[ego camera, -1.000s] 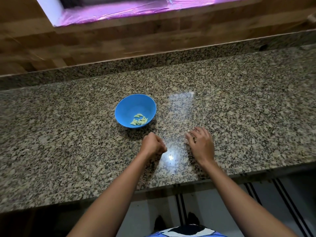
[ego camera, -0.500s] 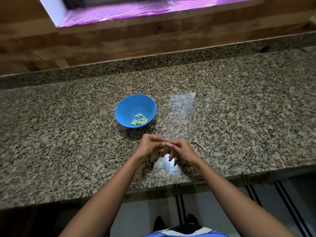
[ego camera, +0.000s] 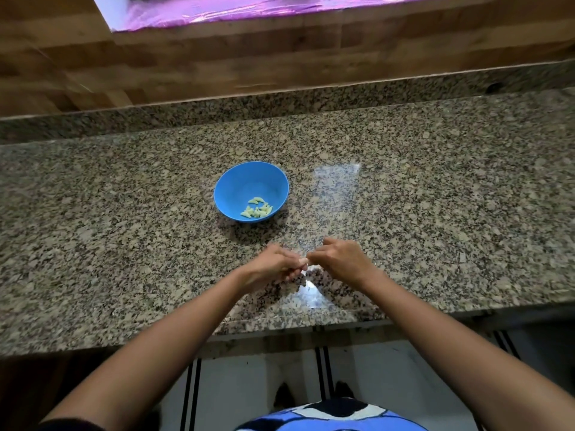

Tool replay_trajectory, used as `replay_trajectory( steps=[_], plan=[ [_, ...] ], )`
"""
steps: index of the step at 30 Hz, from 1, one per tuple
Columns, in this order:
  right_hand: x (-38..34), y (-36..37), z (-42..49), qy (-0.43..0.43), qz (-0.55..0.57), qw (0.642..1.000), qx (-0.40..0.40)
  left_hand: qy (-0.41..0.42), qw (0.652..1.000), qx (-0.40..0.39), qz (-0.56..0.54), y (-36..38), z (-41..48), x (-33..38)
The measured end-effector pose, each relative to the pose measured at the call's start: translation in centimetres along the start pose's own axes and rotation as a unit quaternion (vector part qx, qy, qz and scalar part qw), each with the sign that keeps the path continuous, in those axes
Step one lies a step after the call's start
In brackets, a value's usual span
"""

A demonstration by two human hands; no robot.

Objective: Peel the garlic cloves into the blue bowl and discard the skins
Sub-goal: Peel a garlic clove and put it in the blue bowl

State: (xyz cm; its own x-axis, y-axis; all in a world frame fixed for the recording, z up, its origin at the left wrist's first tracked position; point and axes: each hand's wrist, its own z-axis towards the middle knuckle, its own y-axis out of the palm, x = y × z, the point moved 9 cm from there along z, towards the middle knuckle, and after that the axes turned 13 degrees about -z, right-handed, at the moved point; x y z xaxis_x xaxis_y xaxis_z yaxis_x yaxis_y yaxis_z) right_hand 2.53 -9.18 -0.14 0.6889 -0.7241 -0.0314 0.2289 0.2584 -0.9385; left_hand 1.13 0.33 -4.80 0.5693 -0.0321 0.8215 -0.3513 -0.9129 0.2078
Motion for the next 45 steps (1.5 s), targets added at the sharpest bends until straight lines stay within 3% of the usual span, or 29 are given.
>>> replay_trajectory(
  steps=[2,3,5,6,8,10,12,15,18,21,23,26,29,32,35,37,39,41,43,44,45],
  plan=[
    [1.4,1.4,-0.2,0.100,0.120,0.984,-0.085,0.065,0.986,0.055,0.145,-0.6,0.3,1.0],
    [1.9,3.1,-0.9,0.175,0.248,0.940,-0.159,0.115,0.955,0.084,0.261,-0.6,0.3,1.9],
    [1.3,4.8,-2.4,0.268,0.483,0.801,-0.232,0.214,0.876,0.104,0.419,0.2,0.0,3.4],
    [1.0,5.0,-2.7,0.282,0.548,0.753,-0.232,0.242,0.859,0.105,0.440,0.5,-0.1,3.6],
    [0.9,5.2,-3.2,0.303,0.593,0.716,-0.210,0.243,0.885,0.140,0.372,-0.3,-0.2,3.4],
    [1.6,5.1,-3.4,0.334,0.563,0.737,-0.169,0.224,0.928,0.188,0.232,-1.7,-0.2,2.9],
    [1.9,4.9,-3.3,0.350,0.531,0.759,-0.141,0.212,0.941,0.197,0.173,-2.2,0.0,2.5],
    [1.9,4.3,-2.9,0.351,0.497,0.785,-0.118,0.220,0.930,0.200,0.217,-1.7,0.0,2.4],
    [1.9,4.3,-2.7,0.362,0.502,0.778,-0.110,0.251,0.901,0.219,0.279,-0.8,-0.6,2.9],
    [1.9,4.3,-2.6,0.352,0.469,0.802,-0.118,0.258,0.893,0.259,0.261,-1.6,-0.9,2.8],
    [2.7,4.1,-2.8,0.376,0.473,0.792,-0.091,0.256,0.890,0.264,0.270,-1.8,-1.0,2.2],
    [3.4,4.1,-3.5,0.397,0.471,0.783,-0.087,0.212,0.911,0.259,0.241,-2.4,-0.5,1.2],
    [2.4,5.2,-3.9,0.395,0.475,0.774,-0.135,0.182,0.923,0.276,0.195,-3.1,-0.7,0.9],
    [1.7,5.6,-3.9,0.367,0.436,0.801,-0.185,0.192,0.947,0.210,0.147,-1.7,-0.2,1.2],
    [1.8,5.1,-3.7,0.361,0.401,0.823,-0.175,0.187,0.953,0.212,0.105,-2.0,0.0,1.2],
    [2.5,4.4,-3.8,0.397,0.422,0.806,-0.122,0.159,0.964,0.207,0.052,-2.5,0.4,0.5],
    [2.6,4.0,-3.8,0.428,0.469,0.768,-0.082,0.097,0.973,0.200,-0.069,-2.6,0.5,-0.9],
    [2.1,4.2,-3.7,0.454,0.524,0.718,-0.060,0.052,0.960,0.198,-0.188,-2.5,0.5,-2.1],
    [2.0,4.3,-4.1,0.481,0.545,0.684,-0.058,0.051,0.951,0.199,-0.230,-2.7,0.4,-2.4],
    [2.1,4.3,-4.3,0.485,0.529,0.693,-0.066,0.060,0.948,0.199,-0.241,-2.8,0.3,-2.3],
    [2.5,4.3,-4.4,0.482,0.485,0.725,-0.079,0.067,0.944,0.201,-0.253,-2.9,0.1,-2.2]
  ],
)
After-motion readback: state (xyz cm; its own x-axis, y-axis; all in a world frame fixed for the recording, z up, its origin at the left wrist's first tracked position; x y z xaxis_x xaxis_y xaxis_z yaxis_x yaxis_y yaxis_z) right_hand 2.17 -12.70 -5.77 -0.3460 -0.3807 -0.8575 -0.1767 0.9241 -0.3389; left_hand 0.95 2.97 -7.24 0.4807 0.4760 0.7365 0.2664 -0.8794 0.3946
